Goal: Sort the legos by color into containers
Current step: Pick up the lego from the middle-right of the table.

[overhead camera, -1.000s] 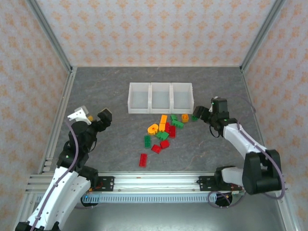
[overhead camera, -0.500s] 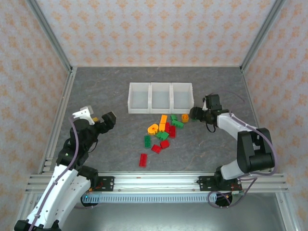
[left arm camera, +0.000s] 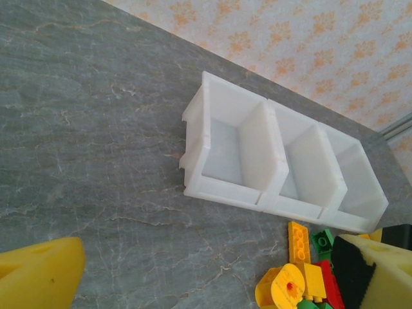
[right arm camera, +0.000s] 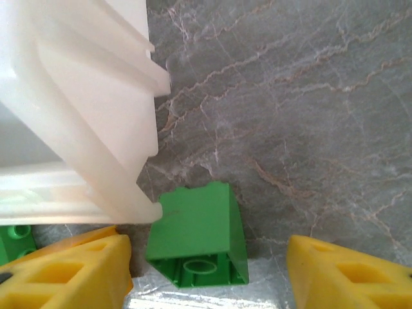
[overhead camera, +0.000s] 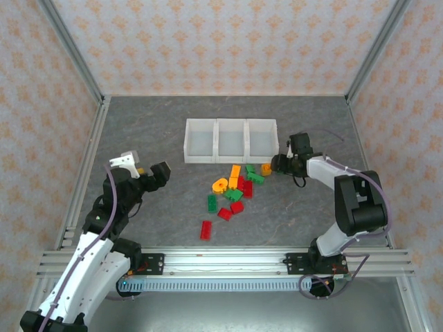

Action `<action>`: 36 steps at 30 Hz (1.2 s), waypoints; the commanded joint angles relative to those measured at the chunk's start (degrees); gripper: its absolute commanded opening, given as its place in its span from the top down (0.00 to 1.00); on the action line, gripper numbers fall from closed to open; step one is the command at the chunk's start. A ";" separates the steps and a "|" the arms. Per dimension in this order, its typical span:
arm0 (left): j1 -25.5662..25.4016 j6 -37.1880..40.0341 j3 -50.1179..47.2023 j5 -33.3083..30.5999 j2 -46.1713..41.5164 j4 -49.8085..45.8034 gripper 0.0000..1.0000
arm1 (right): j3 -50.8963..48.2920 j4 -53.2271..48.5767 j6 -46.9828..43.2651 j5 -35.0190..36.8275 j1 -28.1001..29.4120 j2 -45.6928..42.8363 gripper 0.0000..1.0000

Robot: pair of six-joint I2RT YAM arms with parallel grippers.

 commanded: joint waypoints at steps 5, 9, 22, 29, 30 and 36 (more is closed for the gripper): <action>-0.39 0.83 -1.29 0.72 -1.33 2.00 0.01 | 3.37 -2.82 -0.24 4.46 0.40 3.28 0.41; -0.36 0.92 -1.52 0.88 -1.95 2.38 0.01 | 4.08 -3.14 0.04 5.45 0.45 3.94 0.44; -0.33 1.27 -1.78 1.78 -1.79 3.10 0.01 | 4.14 -5.04 1.34 10.36 1.24 3.68 0.51; -0.34 1.18 -1.87 1.53 -1.71 3.18 0.01 | 3.83 -5.69 1.23 10.97 1.26 3.32 0.60; -0.29 1.19 -1.88 1.63 -1.62 3.19 0.01 | 3.83 -5.79 1.33 10.86 1.27 3.10 0.64; -0.36 1.36 -1.78 2.21 -0.92 3.19 0.01 | 3.57 -7.35 2.25 9.90 2.31 -3.91 0.78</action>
